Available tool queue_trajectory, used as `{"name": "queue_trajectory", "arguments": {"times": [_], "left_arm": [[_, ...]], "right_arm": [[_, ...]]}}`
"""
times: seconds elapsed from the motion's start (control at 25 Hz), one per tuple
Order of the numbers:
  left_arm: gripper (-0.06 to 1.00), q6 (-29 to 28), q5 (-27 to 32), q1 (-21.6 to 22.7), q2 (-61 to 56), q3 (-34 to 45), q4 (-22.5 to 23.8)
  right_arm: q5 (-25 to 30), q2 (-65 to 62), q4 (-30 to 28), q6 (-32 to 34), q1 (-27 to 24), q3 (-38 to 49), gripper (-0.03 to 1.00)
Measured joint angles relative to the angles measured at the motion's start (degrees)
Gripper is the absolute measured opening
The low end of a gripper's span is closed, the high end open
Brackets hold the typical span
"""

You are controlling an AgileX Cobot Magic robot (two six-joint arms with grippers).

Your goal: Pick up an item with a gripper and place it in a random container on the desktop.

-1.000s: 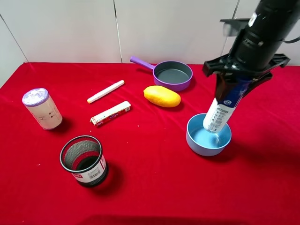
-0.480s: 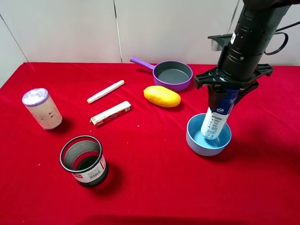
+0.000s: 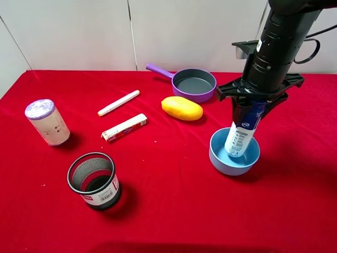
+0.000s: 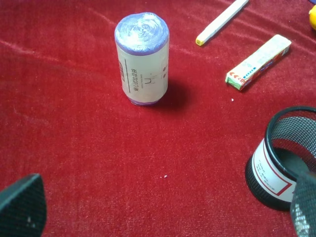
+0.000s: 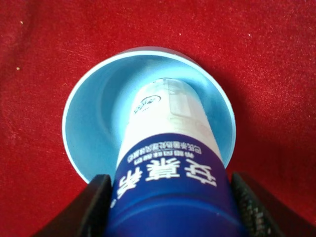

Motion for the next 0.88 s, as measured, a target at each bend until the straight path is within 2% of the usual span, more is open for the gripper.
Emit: {"name": "queue_trajectory", "arguments": {"times": [0.16,0.32,0.4,0.88], "left_arm": [[0.99,0.0,0.0,0.0,0.0,0.0,0.0],[0.99,0.0,0.0,0.0,0.0,0.0,0.0],[0.99,0.0,0.0,0.0,0.0,0.0,0.0],[0.99,0.0,0.0,0.0,0.0,0.0,0.0]], "right_arm": [[0.0,0.0,-0.3,0.0,0.0,0.0,0.39],[0.0,-0.1,0.0,0.0,0.0,0.0,0.63],[0.0,-0.1,-0.3,0.0,0.0,0.0,0.67],[-0.3,-0.1,-0.8,0.0,0.0,0.0,0.69]]}}
